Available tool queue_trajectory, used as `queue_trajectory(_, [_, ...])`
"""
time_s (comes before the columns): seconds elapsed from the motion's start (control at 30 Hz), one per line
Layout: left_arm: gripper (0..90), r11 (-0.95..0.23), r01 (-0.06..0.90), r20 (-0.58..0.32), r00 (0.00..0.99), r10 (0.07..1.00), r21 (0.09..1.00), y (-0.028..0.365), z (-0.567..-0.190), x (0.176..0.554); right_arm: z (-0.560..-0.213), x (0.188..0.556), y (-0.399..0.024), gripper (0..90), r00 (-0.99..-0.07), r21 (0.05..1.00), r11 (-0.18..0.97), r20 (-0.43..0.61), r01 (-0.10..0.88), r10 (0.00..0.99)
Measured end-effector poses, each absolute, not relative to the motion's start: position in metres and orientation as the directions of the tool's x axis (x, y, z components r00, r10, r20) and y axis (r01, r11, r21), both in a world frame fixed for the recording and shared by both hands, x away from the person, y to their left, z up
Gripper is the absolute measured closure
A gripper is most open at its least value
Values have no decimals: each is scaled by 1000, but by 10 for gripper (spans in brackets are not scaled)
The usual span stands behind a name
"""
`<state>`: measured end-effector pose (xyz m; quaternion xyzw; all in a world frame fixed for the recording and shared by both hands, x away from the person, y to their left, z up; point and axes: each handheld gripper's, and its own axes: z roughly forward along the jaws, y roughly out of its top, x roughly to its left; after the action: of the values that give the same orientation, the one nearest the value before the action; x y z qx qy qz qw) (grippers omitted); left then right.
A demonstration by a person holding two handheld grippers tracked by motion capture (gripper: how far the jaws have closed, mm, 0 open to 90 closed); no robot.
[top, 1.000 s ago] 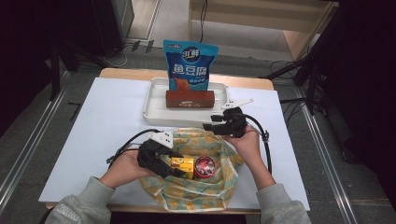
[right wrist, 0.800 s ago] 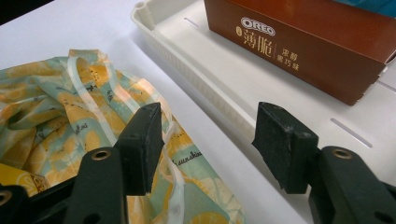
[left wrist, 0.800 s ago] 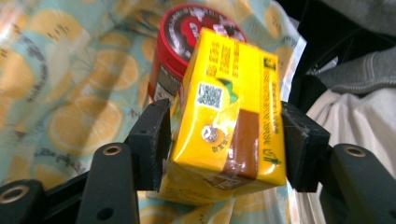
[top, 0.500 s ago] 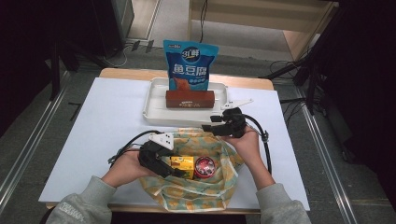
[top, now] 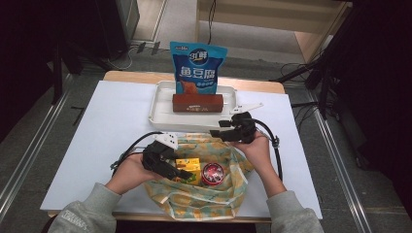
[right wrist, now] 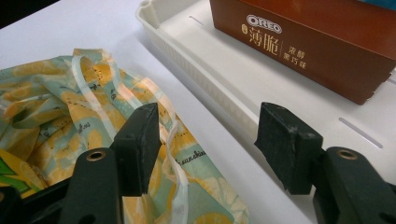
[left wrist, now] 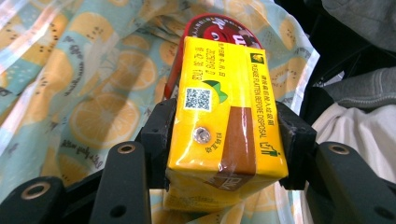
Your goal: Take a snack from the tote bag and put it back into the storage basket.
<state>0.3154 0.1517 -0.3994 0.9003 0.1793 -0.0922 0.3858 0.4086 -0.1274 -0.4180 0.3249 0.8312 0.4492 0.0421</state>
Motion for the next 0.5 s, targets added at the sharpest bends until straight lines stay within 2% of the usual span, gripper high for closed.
queue_trajectory(0.5, [502, -615, 402, -289, 915, 281, 678, 159, -382, 313, -417, 408, -127, 399, -790, 777, 389, 216, 495, 574])
